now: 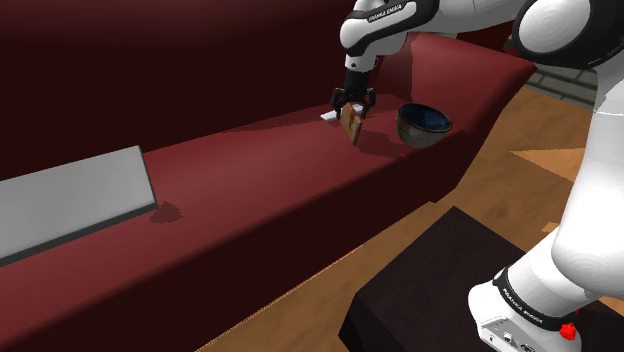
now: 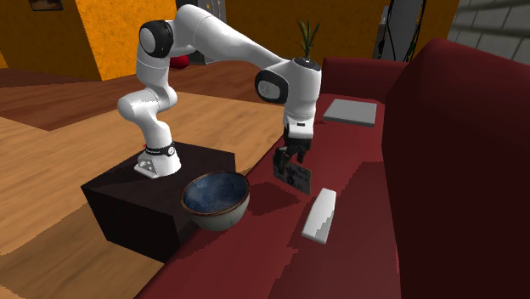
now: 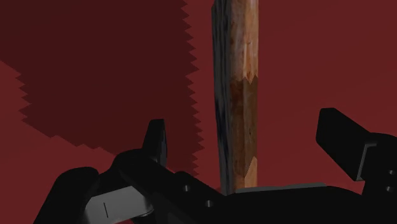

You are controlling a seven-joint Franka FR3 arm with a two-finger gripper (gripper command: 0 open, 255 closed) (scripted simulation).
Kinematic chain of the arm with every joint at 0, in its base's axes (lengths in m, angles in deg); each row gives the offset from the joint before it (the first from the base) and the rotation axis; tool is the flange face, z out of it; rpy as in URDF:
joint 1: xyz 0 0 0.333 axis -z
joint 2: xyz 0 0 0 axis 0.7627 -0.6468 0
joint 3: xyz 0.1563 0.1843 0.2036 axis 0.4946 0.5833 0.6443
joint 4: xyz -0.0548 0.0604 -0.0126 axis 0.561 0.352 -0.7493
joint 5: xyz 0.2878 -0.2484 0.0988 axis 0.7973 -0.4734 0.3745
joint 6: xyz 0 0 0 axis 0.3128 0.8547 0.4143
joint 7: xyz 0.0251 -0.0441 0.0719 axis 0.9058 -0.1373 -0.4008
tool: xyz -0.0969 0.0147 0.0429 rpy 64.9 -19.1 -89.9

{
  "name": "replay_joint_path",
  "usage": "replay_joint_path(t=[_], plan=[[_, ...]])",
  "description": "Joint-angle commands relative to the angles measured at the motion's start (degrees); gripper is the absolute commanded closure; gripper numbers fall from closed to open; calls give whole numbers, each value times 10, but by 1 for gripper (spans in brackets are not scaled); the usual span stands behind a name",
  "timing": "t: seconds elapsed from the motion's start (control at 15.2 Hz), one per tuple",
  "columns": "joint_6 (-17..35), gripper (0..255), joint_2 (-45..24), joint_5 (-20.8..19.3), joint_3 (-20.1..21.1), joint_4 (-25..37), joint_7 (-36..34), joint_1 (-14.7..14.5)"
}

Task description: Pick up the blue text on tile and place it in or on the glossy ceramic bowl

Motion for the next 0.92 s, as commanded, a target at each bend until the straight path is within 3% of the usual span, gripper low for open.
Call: replay_joint_path(t=[0.0, 0.26, 0.33, 0.86], plan=[[1, 0, 0, 0, 0, -1, 0, 0], [1, 0, 0, 0, 0, -1, 0, 0], [1, 255, 0, 0, 0, -1, 0, 0], [1, 255, 0, 0, 0, -1, 0, 0]])
